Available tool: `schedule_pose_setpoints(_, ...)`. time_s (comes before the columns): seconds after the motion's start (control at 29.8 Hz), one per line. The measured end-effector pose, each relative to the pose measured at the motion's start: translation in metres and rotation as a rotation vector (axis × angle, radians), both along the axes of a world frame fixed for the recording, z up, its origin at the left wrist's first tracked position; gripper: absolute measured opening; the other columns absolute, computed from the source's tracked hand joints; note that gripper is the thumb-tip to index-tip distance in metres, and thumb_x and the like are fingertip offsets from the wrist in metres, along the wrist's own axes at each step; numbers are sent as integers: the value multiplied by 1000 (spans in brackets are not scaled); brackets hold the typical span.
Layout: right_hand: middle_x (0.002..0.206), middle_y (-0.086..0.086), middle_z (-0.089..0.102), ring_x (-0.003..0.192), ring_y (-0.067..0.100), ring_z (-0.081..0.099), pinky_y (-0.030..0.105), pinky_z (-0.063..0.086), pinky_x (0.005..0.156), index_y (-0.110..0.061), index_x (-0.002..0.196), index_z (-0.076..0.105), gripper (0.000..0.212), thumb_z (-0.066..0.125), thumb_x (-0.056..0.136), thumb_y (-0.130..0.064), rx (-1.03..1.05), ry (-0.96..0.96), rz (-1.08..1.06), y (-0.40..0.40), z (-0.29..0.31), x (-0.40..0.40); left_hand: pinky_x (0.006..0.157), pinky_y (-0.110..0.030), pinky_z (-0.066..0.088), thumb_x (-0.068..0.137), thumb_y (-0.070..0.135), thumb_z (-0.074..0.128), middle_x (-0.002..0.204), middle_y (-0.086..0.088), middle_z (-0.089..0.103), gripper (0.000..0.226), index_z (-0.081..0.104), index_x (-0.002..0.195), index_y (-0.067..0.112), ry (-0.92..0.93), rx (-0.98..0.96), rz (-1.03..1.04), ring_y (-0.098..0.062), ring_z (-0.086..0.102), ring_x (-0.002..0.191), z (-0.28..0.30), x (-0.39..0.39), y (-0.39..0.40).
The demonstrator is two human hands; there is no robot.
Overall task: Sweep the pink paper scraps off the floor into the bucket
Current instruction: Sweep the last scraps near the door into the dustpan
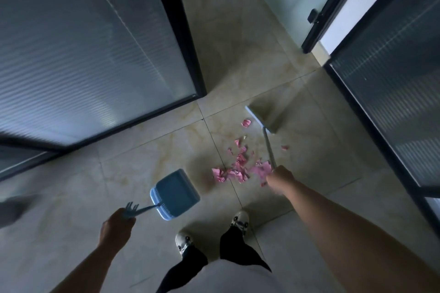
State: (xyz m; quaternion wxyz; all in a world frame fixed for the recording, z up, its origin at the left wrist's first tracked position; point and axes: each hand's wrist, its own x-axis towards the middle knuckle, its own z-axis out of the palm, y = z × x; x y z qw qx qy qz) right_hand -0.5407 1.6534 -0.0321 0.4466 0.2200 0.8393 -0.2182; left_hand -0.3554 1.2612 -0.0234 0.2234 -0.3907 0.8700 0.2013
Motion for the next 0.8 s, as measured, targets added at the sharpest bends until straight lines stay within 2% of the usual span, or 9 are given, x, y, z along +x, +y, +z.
schedule_pose_setpoints(0.1,89,14,65,58,18,63,17,45,45,2,122,52,37,43,91,-16,46,-57,226,21,5,16,65,-33,38,82,0,68,92,-25,70,18,68,99,-4,6,24,-58,-42,65,87,-1,3,7)
schedule_pose_setpoints(0.13,98,14,67,61,19,64,18,47,50,-1,123,53,37,44,91,-17,75,-52,293,26,7,22,66,-33,38,82,1,68,92,-24,70,17,68,99,-3,1,36,-68,-41,65,88,-3,4,9)
schedule_pose_setpoints(0.2,122,14,62,90,26,67,25,54,75,-8,127,52,41,43,89,-20,131,-50,406,38,8,34,66,-33,41,83,3,68,92,-22,71,18,68,100,1,-1,72,-80,-39,66,88,-8,6,12)
schedule_pose_setpoints(0.3,138,9,53,123,26,55,33,46,99,-14,135,50,47,43,89,-21,171,-47,520,48,16,53,69,-36,49,83,8,68,93,-19,71,17,68,100,8,18,81,-81,-37,66,86,-14,4,13)
schedule_pose_setpoints(0.47,144,6,48,130,23,48,34,41,104,-19,140,45,47,42,93,-25,202,-51,574,75,30,71,74,-39,49,81,5,70,99,-21,71,16,69,97,3,33,81,-118,-41,66,94,-17,-5,9)
schedule_pose_setpoints(0.57,147,5,44,131,24,47,34,40,105,-22,145,38,52,43,93,-27,222,-29,538,95,37,81,73,-37,49,82,12,69,99,-20,71,15,67,96,7,-6,72,-136,-40,65,94,-20,-6,-1)
schedule_pose_setpoints(0.67,140,8,51,122,27,53,33,45,97,-21,146,37,55,45,92,-28,234,-17,426,115,39,94,71,-37,48,83,12,68,97,-21,70,15,66,96,6,-20,83,-128,-40,65,91,-24,0,-8)
schedule_pose_setpoints(0.74,126,12,59,100,27,62,28,52,73,-19,145,39,55,47,91,-24,224,-17,308,125,37,99,71,-36,48,83,11,67,97,-20,71,15,66,97,6,-17,90,-128,-40,65,92,-25,4,-8)
schedule_pose_setpoints(0.8,116,14,61,76,23,62,22,46,50,-17,146,37,57,47,90,-21,218,-13,185,129,34,102,71,-35,46,84,10,67,100,-20,71,15,67,98,6,-7,99,-108,-39,65,94,-27,10,-6)
